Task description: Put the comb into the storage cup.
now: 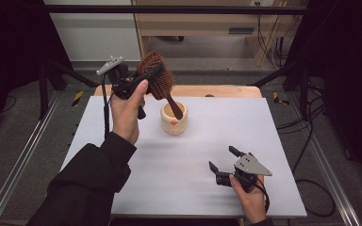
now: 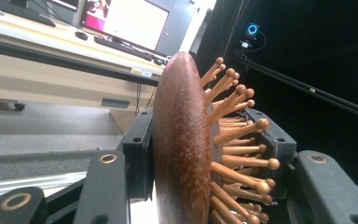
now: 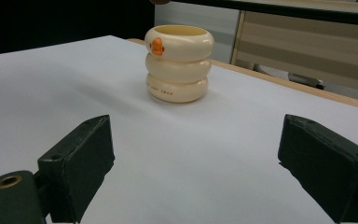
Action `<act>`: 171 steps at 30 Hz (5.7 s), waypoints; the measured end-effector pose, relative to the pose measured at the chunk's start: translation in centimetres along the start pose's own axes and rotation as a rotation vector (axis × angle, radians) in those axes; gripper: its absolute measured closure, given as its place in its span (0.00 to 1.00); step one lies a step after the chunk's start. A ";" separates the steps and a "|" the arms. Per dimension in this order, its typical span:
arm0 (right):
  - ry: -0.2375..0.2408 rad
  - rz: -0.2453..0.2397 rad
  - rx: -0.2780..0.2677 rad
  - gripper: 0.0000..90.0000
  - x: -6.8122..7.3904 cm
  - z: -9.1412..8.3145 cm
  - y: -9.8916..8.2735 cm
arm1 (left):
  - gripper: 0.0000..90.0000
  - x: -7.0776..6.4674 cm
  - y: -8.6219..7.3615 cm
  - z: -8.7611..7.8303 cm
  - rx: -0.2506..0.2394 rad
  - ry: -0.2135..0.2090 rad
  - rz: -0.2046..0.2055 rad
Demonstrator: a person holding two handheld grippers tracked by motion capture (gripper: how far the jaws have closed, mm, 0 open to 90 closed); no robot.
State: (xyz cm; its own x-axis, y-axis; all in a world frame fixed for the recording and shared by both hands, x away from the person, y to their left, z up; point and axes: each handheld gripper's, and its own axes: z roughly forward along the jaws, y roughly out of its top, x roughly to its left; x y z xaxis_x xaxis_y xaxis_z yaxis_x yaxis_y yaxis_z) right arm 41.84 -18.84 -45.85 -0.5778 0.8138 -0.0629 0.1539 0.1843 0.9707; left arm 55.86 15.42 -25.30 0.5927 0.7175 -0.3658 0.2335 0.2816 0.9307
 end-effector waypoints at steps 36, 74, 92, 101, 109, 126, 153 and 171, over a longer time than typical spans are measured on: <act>0.009 0.052 -0.040 0.12 -0.4 -0.5 0.1 | 0.54 2.0 0.4 2.7 -0.089 0.083 0.031; 0.011 0.071 -0.052 0.11 -0.5 -0.5 -0.1 | 0.54 2.9 -1.7 3.8 -0.050 0.126 0.075; 0.021 0.073 -0.044 0.11 -0.4 -0.5 -0.2 | 0.54 2.6 -4.5 5.3 0.042 0.122 0.105; 0.022 0.083 -0.041 0.10 -0.4 -0.4 -0.2 | 0.54 2.7 -4.7 5.4 0.043 0.122 0.097; 0.034 0.071 -0.041 0.09 -0.4 -0.3 -0.3 | 0.54 3.0 -5.0 5.6 0.048 0.121 0.075; 0.051 0.079 -0.036 0.07 -0.3 -0.1 -0.3 | 0.54 3.3 -5.9 6.1 0.073 0.123 0.077; 0.059 0.082 -0.032 0.07 -0.3 -0.1 -0.3 | 0.54 3.6 -7.6 6.7 0.108 0.133 0.079; 0.062 0.084 -0.028 0.07 -0.2 0.0 -0.4 | 0.54 4.0 -8.5 6.6 0.115 0.131 0.051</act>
State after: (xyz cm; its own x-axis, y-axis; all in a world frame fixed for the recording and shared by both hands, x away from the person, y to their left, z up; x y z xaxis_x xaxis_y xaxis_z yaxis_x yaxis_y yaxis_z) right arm 41.91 -19.08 -46.18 -0.6121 0.7901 0.0322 0.1814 0.1006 0.9783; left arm 61.37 11.70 -34.68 0.5026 0.8077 -0.3082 0.2966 0.1737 0.9391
